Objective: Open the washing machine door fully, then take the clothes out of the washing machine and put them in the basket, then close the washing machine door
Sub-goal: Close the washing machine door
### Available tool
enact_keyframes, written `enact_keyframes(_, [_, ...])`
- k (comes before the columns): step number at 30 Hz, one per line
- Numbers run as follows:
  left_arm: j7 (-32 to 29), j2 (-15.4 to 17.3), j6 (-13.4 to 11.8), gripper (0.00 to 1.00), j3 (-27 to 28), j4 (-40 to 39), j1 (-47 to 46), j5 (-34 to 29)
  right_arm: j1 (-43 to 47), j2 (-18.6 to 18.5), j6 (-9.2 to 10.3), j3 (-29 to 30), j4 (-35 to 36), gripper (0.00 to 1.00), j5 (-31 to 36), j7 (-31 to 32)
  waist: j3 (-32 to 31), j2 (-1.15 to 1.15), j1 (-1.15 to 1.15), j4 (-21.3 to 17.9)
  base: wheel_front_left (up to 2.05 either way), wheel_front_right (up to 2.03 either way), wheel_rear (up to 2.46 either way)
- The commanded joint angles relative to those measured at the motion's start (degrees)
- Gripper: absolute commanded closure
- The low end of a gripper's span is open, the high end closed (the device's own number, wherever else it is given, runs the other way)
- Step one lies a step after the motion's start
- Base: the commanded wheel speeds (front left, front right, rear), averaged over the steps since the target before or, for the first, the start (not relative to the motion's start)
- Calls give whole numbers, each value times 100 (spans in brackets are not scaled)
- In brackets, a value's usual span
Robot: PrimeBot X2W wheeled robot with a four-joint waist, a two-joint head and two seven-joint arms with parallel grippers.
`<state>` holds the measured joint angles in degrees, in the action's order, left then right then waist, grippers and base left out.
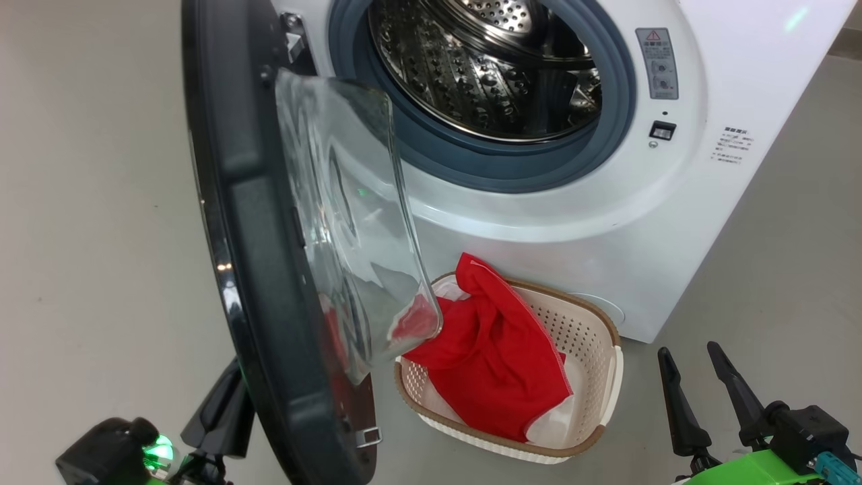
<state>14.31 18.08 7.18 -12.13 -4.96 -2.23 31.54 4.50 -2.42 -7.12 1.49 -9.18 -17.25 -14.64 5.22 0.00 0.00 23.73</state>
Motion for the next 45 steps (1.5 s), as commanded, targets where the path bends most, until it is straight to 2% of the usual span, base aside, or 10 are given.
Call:
enact_keyframes(1, [69, 177, 31, 100, 182, -170, -183, -78, -150, -46, -36, -133, 134, 0, -42, -36, 16, 0, 0, -24, 0, 0, 0])
enact_keyframes(10, [69, 233, 31, 100, -162, -320, -414, -49, -219, -46, -36, -138, 150, 0, -79, -36, 130, 0, 0, -273, 0, 0, 0])
enact_keyframes(17, [69, 209, 31, 100, -491, -135, -758, -46, -327, -46, -36, -139, 170, 0, -126, -36, 305, 0, 0, -532, 0, 0, 0])
enact_keyframes(25, [69, 139, 31, 100, -860, 318, -1542, 25, -496, -46, -36, -112, 192, 0, -236, -36, 561, 0, 0, -1008, 0, 0, 0])
enact_keyframes(45, [69, -175, 31, 100, -1052, 1666, -3273, 98, -798, -46, -36, -218, 219, 0, -536, -36, 988, 0, 0, -2147, 0, 0, 0])
